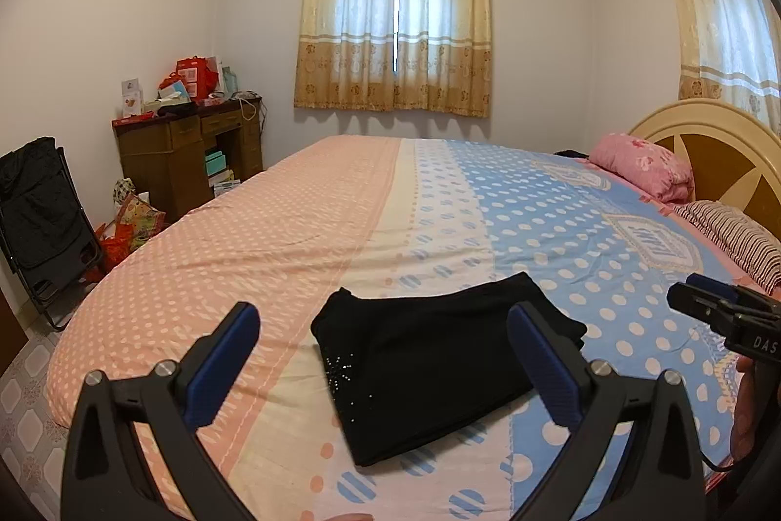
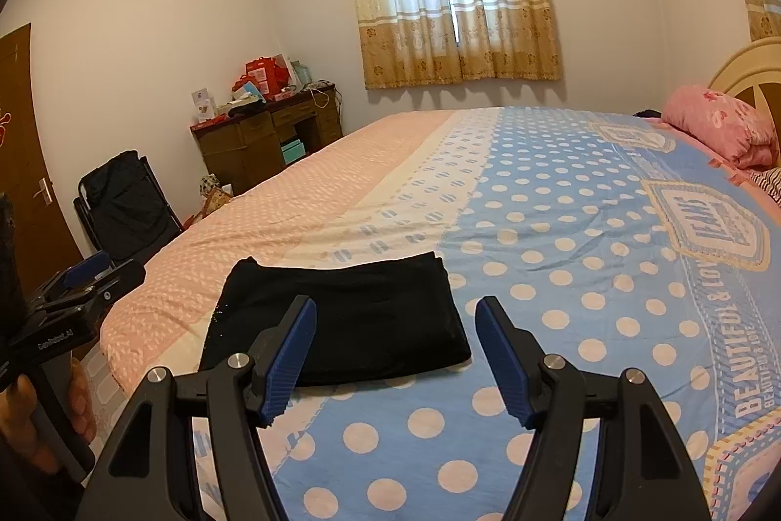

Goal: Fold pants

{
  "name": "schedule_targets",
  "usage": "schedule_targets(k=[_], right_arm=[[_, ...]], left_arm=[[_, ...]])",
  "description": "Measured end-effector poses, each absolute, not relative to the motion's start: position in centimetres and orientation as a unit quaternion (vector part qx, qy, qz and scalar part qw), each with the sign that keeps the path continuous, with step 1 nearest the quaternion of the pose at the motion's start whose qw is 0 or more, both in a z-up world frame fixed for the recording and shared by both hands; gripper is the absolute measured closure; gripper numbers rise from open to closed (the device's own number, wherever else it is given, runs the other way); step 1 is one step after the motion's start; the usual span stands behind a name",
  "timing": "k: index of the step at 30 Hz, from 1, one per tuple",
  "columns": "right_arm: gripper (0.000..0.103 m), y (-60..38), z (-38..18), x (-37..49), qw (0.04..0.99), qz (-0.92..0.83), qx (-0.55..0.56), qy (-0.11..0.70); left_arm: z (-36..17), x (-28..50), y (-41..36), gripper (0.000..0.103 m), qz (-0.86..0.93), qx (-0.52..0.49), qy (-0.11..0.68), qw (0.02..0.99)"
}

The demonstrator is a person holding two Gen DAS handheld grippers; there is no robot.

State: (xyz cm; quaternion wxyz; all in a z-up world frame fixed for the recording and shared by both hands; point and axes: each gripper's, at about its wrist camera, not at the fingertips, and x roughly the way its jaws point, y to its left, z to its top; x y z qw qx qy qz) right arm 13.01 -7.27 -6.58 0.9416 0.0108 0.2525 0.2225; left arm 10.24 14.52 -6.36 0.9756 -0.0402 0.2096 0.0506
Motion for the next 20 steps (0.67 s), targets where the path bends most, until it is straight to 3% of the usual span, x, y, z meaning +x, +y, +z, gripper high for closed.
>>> schedule_targets(k=[20], right_arm=[[0.034, -7.2, -7.2, 13.0, 0.940, 0.219, 0.012, 0.261]], left_arm=[[-7.3, 10.4, 14.0, 0.000, 0.038, -0.029, 0.219, 0.975]])
